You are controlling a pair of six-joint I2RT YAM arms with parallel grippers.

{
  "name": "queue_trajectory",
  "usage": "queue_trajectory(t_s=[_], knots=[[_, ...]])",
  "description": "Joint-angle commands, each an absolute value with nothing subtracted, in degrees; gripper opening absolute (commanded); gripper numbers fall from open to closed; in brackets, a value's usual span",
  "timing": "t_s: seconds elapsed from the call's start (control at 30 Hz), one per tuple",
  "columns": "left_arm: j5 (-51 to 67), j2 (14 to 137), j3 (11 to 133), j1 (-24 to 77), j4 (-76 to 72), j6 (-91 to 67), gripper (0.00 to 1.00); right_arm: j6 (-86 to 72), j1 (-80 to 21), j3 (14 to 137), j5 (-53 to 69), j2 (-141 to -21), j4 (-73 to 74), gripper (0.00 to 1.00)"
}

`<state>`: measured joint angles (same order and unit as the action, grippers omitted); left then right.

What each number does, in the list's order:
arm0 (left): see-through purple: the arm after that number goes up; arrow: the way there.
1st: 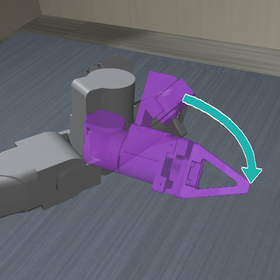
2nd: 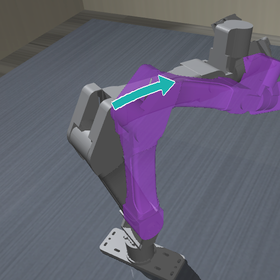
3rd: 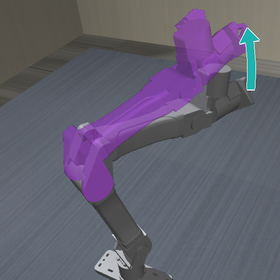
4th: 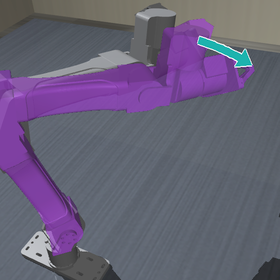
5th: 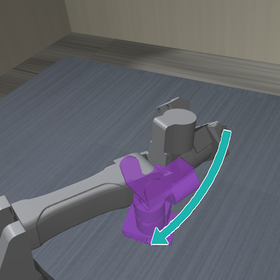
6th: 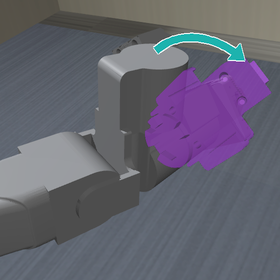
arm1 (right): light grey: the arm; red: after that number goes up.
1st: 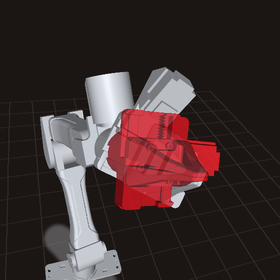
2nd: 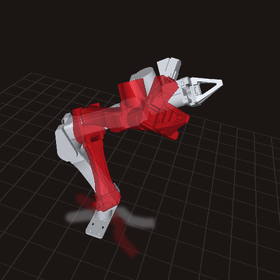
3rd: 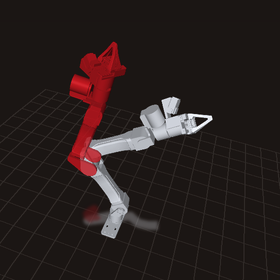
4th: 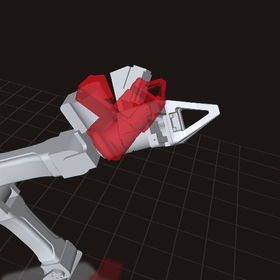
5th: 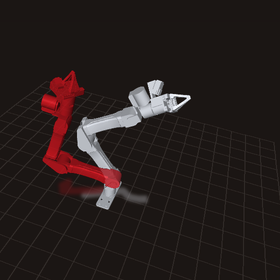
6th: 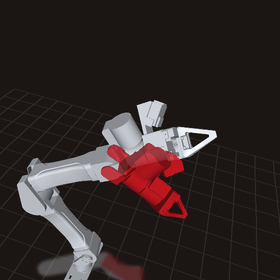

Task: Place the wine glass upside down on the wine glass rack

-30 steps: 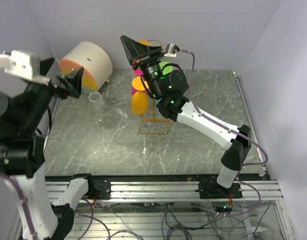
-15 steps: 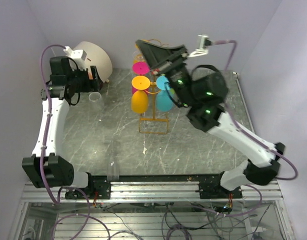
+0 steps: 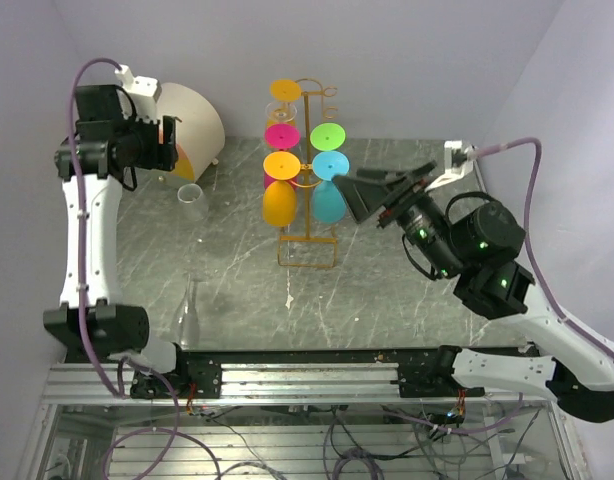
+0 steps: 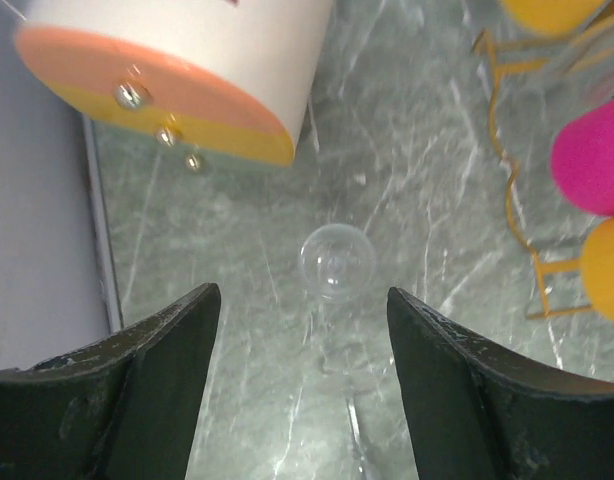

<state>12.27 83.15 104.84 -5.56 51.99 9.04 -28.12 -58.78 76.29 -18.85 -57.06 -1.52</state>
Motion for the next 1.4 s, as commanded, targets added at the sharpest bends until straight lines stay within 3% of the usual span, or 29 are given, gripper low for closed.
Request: queue_trajectory(t_s=[0.0, 0.23, 0.5, 0.93, 1.1, 1.37], knots=[[11.8, 88.8, 107.9, -5.9, 61.9, 12.2, 0.77, -31.6, -58.8, 68.1, -22.4, -48.5, 10.7, 0.73], [11.2, 95.2, 108.7, -5.1, 61.6, 12.3, 0.76, -40.3, -58.8, 55.4, -24.9, -33.6, 14.9, 0.76], [7.6, 98.2, 106.6, -2.1, 60.2, 11.5, 0.70, -44.5, -58.8, 52.9, -26.0, -25.7, 20.8, 0.76], [0.2, 101.8, 103.4, -0.8, 55.4, 10.3, 0.61, -42.7, -58.8, 54.4, -25.2, -27.7, 21.4, 0.76], [0.4, 105.8, 106.1, -0.7, 56.5, 10.7, 0.51, -42.3, -58.8, 54.4, -25.0, -28.7, 20.7, 0.76], [0.7, 107.3, 103.9, -0.1, 55.6, 10.7, 0.46, -42.5, -58.8, 54.2, -26.0, -27.5, 20.3, 0.76]])
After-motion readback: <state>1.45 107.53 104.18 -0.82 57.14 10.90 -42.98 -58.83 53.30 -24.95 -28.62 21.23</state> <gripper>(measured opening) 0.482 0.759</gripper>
